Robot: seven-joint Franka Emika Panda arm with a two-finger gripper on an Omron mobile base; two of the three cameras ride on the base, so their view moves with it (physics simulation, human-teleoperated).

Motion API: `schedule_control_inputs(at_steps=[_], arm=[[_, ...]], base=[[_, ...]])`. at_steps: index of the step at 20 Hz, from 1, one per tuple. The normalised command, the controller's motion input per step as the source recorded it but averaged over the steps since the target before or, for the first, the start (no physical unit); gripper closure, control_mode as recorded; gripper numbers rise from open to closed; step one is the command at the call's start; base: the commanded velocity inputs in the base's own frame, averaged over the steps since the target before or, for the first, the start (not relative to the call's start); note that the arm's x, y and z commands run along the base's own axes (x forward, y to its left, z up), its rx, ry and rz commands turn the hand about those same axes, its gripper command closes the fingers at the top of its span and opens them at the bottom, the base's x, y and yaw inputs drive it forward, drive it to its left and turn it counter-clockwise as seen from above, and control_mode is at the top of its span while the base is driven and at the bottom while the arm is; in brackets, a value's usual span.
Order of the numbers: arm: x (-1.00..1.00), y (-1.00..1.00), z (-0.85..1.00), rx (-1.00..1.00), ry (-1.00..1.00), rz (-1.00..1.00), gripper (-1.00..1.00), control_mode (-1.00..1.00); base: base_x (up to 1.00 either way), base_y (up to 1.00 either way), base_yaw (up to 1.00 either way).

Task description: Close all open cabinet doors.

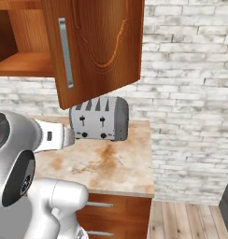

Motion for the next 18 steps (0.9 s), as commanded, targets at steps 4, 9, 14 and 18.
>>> schedule_control_inputs(at_steps=[4,9,14,18], arm=[[0.01,-0.75,0.13,0.00,-0.23,0.15,-1.00,-1.00],[0.13,-0.53,0.09,0.00,-0.25,0.12,-1.00,-1.00],[0.32,-0.20,0.13,0.00,-0.29,0.06,-1.00,-1.00],[0.34,-0.08,0.23,0.00,-0.22,0.02,-1.00,-1.00]], base=[[0.00,0.00,0.00],[0.00,0.00,0.00],[0.00,0.00,0.00],[0.00,0.00,0.00]])
